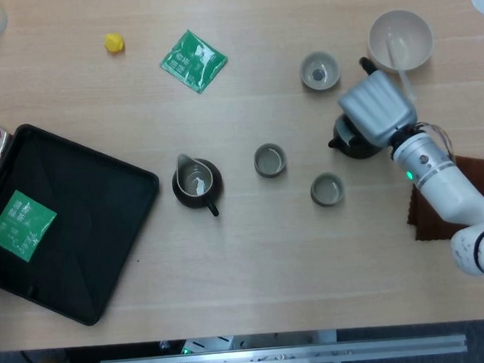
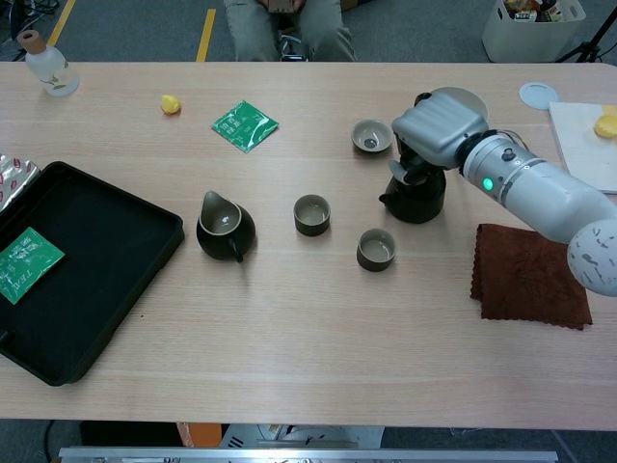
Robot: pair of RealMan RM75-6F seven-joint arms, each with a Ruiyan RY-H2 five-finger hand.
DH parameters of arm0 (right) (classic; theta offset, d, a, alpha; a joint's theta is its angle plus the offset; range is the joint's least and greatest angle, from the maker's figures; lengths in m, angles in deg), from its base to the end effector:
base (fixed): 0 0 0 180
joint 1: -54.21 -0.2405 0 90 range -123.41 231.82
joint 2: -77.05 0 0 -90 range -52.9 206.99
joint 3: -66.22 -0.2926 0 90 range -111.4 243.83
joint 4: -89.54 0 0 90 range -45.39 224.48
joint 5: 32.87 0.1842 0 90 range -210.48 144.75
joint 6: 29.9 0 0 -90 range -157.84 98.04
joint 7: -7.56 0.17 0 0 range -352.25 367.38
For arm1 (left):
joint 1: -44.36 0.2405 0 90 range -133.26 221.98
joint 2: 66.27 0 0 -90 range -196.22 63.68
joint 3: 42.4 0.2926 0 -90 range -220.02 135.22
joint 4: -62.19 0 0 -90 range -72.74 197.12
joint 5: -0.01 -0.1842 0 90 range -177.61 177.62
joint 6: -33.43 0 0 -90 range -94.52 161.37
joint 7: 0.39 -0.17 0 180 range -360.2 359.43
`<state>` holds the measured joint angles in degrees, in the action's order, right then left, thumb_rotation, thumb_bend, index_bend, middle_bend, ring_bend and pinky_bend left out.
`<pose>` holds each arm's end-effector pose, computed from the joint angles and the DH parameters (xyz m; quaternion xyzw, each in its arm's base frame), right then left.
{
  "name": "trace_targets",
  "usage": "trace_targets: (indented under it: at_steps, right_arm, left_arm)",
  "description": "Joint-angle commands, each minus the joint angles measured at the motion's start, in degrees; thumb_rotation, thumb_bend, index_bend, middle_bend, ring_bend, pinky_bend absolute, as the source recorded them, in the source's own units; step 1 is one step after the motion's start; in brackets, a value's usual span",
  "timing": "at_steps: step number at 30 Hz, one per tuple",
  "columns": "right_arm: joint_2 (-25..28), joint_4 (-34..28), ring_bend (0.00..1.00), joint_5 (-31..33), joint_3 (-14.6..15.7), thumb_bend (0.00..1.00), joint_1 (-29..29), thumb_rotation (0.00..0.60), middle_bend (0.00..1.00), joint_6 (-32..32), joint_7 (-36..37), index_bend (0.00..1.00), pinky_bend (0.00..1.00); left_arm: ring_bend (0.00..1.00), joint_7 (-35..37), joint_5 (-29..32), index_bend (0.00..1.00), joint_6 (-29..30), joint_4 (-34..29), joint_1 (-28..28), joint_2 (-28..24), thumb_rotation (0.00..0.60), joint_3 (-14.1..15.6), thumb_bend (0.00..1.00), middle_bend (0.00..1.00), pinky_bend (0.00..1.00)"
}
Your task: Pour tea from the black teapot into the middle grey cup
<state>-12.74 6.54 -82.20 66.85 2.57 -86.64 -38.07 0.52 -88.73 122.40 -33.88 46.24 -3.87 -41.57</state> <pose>-0.1780 -0.3939 -0.0232 0.8314 -0.2237 0.1954 0.4695 -0.3379 0.1562 0.2011 -0.5738 -0.4260 -0.3786 0.5881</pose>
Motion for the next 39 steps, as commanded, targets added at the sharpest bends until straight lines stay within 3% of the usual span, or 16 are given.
trace_targets:
  at_steps: [1, 12, 15, 22, 34, 36, 39]
  right_arm:
    - [-0.2, 0.5, 0.72, -0.2, -0.1, 0.50, 0.3, 0.318, 0.82, 0.3, 0.2, 0.90, 0.17]
    - [-0.4, 1.0, 0.68, -1.0, -0.5, 0.50, 1.5, 0.318, 0.78, 1.2, 0.5, 0.85, 0.17]
    - [0.2, 0.4, 0.64, -0.8, -0.7, 0.47, 1.5, 0.319, 0.73, 1.5, 0.2, 0.77, 0.16]
    - [1.1, -0.6, 0.51, 0.0, -1.2, 0.30, 1.5, 0.318, 0.59, 2.4, -0.3, 0.60, 0.14]
    - [4.9, -5.9, 0.32, -1.2, -3.1, 0.29, 2.0, 0.320, 0.42, 0.5, 1.2, 0.41, 0.11]
    - [6.0, -7.8, 0.32, -2.5, -3.3, 0.30, 3.0, 0.373, 0.42, -1.8, 1.9, 0.41, 0.11]
    - [8.1, -10.7, 0.32, -5.4, -3.2, 0.32, 5.2, 0.502, 0.43, -6.2, 3.2, 0.41, 0.11]
  left_arm:
    - [0.07, -0.1, 0.0, 0.09, 0.0, 0.0, 0.0, 0.0, 0.600, 0.0, 0.27, 0.16, 0.07]
    - [0.07, -0.1, 0.0, 0.09, 0.2, 0.0, 0.0, 0.1, 0.600, 0.1, 0.27, 0.17, 0.07]
    - [0.07, -0.1, 0.0, 0.09, 0.1, 0.0, 0.0, 0.1, 0.600, 0.1, 0.27, 0.17, 0.07]
    - [0.07, -0.1, -0.1, 0.09, 0.1, 0.1, -0.1, 0.2, 0.600, 0.0, 0.27, 0.16, 0.07]
    - [0.07, -0.4, 0.1, 0.09, 0.0, -0.1, -0.5, -0.1, 0.600, -0.4, 0.27, 0.17, 0.07]
    - [0.07, -0.5, 0.2, 0.09, -0.2, -0.1, -0.7, -0.2, 0.600, -0.5, 0.27, 0.17, 0.07]
    - [0.07, -0.6, 0.5, 0.09, -0.6, -0.1, -1.1, -0.3, 0.600, -0.8, 0.27, 0.17, 0.07]
